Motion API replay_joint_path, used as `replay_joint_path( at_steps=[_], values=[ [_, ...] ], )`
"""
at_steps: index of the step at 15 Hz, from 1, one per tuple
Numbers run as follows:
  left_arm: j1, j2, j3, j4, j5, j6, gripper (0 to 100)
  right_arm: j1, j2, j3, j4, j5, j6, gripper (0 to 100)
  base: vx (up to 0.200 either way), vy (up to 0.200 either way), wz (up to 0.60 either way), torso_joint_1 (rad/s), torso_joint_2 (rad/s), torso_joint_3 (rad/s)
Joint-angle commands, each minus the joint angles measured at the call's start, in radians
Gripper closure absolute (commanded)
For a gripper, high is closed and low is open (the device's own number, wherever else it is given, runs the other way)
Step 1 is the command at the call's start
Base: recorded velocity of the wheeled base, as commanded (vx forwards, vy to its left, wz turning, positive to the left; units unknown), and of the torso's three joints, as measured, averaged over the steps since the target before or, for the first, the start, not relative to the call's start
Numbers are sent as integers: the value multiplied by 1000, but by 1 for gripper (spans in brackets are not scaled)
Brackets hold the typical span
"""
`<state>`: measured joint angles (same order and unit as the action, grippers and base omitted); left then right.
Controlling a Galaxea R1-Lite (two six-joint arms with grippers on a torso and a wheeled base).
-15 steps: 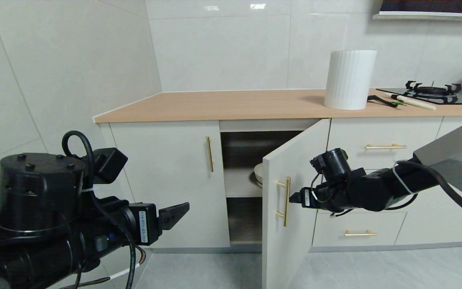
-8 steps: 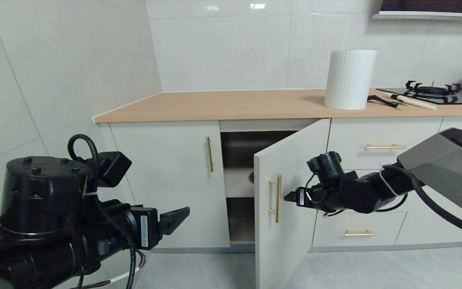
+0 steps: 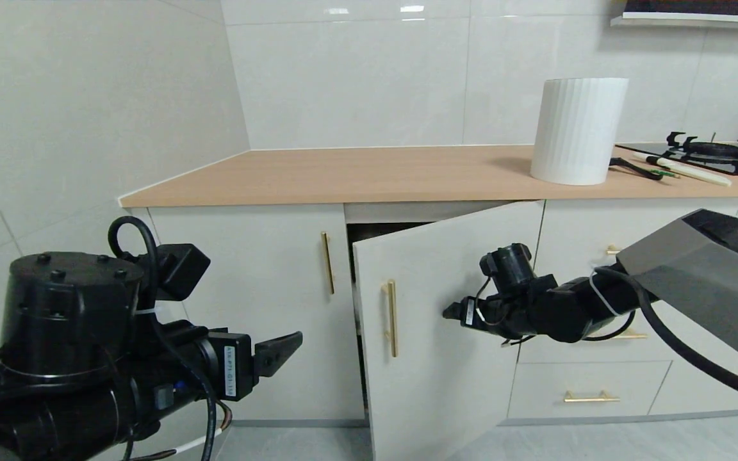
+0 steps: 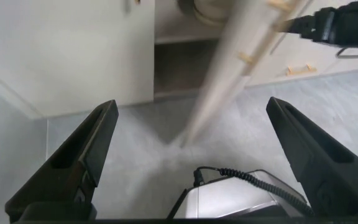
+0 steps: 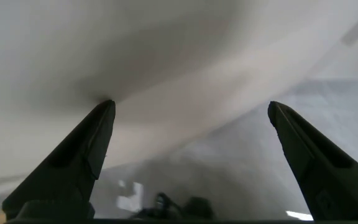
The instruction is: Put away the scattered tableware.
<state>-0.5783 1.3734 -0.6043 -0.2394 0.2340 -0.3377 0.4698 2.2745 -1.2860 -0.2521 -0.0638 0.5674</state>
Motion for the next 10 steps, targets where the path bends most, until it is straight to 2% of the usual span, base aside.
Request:
replay_joint_path(
  at_steps=[1,3,5,7,9,10],
  values=[
    [0,-5,0,-1,1,0,0,9,13,-23,-12,-1,29,0,0,0,0,0,0,0],
    [0,-5,1,0,1,0,0,10,27,-59,-12,-1,78,0,0,0,0,0,0,0],
    [0,-5,1,0,1,0,0,10,77,-154,-9,-11,206,0,0,0,0,0,0,0],
    [0,-5,1,0,1,0,0,7,92,-182,-7,-13,236,0,0,0,0,0,0,0],
    [0,0,0,0,1,0,0,4,120,-228,-6,-39,285,0,0,0,0,0,0,0],
    [0,0,0,0,-1,0,0,0,154,-265,-6,-94,292,0,0,0,0,0,0,0]
  ],
)
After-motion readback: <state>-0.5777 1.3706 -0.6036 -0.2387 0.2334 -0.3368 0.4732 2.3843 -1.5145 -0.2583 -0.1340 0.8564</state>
